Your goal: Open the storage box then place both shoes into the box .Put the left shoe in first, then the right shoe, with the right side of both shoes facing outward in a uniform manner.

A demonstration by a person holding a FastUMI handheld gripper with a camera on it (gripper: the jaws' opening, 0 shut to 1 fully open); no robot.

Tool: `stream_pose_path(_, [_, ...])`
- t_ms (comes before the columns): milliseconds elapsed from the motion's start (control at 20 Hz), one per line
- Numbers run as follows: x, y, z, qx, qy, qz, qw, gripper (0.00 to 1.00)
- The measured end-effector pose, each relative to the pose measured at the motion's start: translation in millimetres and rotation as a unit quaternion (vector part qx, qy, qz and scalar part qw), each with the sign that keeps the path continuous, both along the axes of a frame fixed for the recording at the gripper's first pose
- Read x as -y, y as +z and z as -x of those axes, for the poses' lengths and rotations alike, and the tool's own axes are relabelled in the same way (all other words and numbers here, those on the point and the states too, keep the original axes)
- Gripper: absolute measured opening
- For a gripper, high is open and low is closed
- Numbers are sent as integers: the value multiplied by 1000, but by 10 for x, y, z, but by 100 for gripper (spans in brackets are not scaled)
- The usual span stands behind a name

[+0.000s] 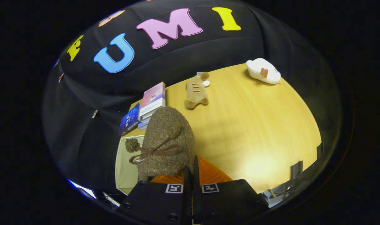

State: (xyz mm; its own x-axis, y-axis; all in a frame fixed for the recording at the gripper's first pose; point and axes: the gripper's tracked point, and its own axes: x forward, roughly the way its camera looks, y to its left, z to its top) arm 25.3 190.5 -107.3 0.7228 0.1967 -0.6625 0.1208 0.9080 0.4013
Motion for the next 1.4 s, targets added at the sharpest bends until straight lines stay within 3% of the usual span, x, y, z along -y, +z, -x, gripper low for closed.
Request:
stream_pose_path(550, [-1391,-170,-60,-40,60,-6,997,7])
stream_pose_path(900, [-1588,-512,-212,-63,65,22,996,9])
stream_pose_path(1150, [-1852,-620,68,-73,101,8,992,25])
stream_pose_path(1300, [-1863,-481,196,-60,132,6,989,69])
stream_pose_path(1350, [-1829,-434,208,-49,138,11,989,74])
stream_pose_path(1400, [-1793,-364,227,-35,143,15,989,86])
